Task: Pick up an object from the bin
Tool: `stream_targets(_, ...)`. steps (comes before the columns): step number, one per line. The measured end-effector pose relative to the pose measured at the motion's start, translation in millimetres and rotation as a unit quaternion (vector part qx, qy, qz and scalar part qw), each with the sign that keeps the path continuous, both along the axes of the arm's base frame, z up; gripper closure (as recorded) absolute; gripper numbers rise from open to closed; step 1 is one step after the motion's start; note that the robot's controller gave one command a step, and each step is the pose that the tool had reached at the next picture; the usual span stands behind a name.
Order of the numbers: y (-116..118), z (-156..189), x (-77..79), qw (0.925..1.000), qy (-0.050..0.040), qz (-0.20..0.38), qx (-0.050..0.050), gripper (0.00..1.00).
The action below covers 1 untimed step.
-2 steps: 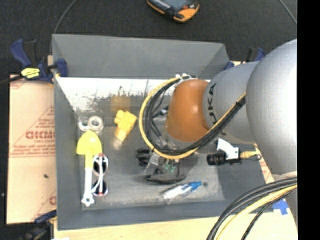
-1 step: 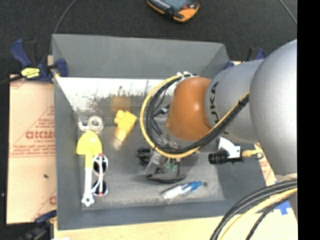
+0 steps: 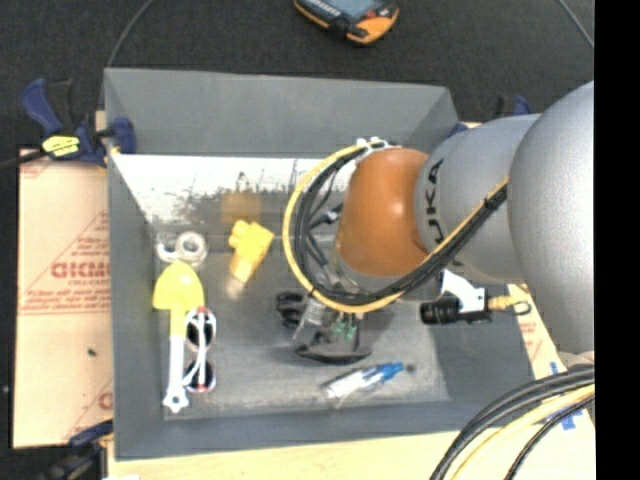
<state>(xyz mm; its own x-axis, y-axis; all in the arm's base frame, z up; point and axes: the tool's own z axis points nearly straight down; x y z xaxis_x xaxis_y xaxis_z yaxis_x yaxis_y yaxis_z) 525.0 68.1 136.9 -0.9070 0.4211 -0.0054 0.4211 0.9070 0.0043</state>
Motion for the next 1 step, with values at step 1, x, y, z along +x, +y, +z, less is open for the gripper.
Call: stream_targets(1, 0.0, 8.5, 0.8, 1.0000, -0.0017, 0.001, 0.000, 1.00)
